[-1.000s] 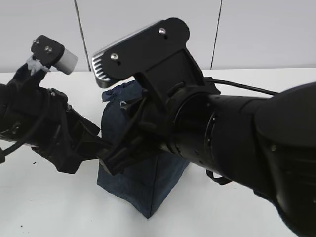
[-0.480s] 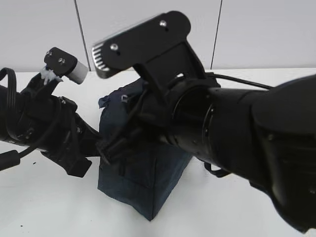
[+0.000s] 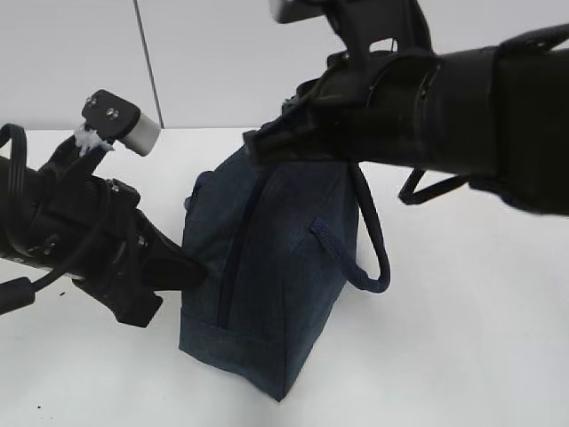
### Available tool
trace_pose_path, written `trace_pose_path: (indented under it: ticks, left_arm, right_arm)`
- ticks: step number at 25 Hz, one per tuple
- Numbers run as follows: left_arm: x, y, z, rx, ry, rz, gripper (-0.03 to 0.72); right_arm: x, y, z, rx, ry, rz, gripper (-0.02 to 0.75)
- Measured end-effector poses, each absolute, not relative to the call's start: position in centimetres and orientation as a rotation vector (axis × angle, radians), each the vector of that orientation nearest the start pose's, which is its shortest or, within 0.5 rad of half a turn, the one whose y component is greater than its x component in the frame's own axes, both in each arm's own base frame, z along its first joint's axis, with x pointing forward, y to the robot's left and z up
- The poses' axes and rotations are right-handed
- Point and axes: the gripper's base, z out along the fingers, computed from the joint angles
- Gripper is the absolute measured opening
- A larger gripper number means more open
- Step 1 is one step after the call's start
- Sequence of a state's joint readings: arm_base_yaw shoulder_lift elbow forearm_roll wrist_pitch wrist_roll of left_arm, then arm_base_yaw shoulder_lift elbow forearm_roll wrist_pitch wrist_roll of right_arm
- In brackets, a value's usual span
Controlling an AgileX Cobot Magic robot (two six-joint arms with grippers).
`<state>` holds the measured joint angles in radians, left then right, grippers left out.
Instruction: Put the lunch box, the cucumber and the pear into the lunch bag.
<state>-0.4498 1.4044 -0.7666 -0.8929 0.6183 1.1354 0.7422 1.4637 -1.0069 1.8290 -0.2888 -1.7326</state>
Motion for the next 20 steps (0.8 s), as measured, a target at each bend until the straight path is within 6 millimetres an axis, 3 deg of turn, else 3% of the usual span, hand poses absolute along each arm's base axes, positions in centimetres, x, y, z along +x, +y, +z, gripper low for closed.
trace_pose_path:
  ticks: [3, 9, 14, 16, 20]
  left_arm:
    - [21.7, -14.9, 22.6, 1.144, 2.268, -0.624, -0.009]
    - [20.8, -14.1, 21.2, 1.1, 2.359, -0.614, -0.011]
    - [20.4, -12.6, 21.6, 0.991, 2.385, -0.614, -0.006]
    - [20.2, -11.9, 22.4, 0.953, 2.367, -0.608, 0.035]
    - [19.3, -10.6, 25.2, 0.895, 2.265, -0.581, 0.259]
  right_arm:
    - [28.4, 18.8, 29.2, -0.426, 1.975, 0.268, 0.006]
    - [33.6, 15.4, 25.6, -0.353, 2.064, 0.277, 0.006]
    - [35.3, 13.8, 23.3, -0.334, 2.11, 0.342, 0.006]
    - [35.3, 13.9, 23.3, -0.349, 2.105, 0.363, 0.006]
    - [35.3, 14.1, 23.4, -0.367, 2.095, 0.395, 0.006]
